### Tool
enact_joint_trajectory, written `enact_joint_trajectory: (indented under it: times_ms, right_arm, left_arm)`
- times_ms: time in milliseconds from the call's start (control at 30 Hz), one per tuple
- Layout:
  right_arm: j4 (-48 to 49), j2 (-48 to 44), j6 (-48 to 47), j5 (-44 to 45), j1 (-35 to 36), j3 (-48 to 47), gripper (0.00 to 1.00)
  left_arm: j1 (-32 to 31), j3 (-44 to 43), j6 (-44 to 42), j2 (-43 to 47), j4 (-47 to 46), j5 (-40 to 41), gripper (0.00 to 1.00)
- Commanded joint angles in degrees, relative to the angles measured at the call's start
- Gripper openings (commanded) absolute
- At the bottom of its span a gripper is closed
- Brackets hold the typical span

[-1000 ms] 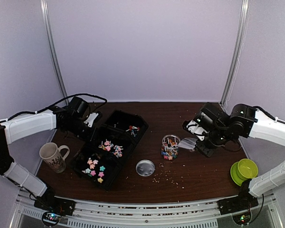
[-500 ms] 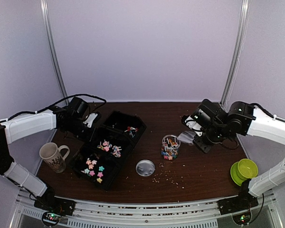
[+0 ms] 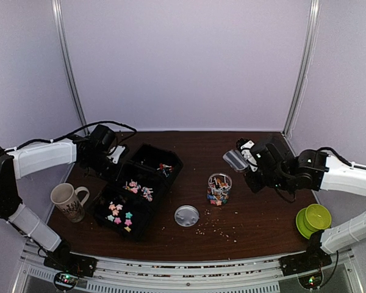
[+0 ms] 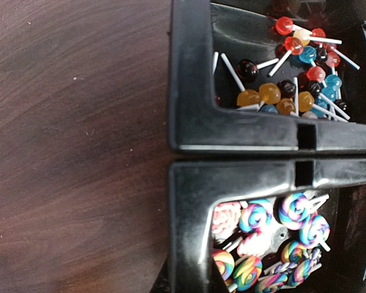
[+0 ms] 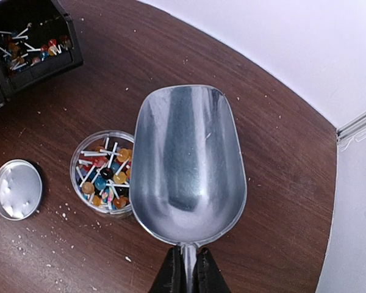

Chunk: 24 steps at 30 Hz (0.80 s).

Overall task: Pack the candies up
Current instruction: Place the plate at the corner of the board.

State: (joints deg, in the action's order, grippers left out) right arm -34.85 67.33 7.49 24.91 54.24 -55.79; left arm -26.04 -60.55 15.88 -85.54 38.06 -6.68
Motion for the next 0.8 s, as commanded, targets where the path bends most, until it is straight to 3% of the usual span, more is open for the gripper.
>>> enact_joint_trajectory:
  times_ms: [0,300,767]
  right_arm:
    - [10.08,-3.58,0.68,2.97,-0.21,4.18,0.00]
    - [13.83,-7.14,1.34,2.07,-0.31,8.16,0.00]
    - [15.16,-11.35,4.03,-1.26,-0.29,12.16,0.00]
  left_arm:
    - [0.85,-4.91,-0.01,-0.62,-2.71,-1.75,0.00]
    - [1.05,-14.35,-0.95,-5.43,1.88,-0.10,0.00]
    - [5.62,-35.58,-1.41,-22.19,5.72,-1.95,0.00]
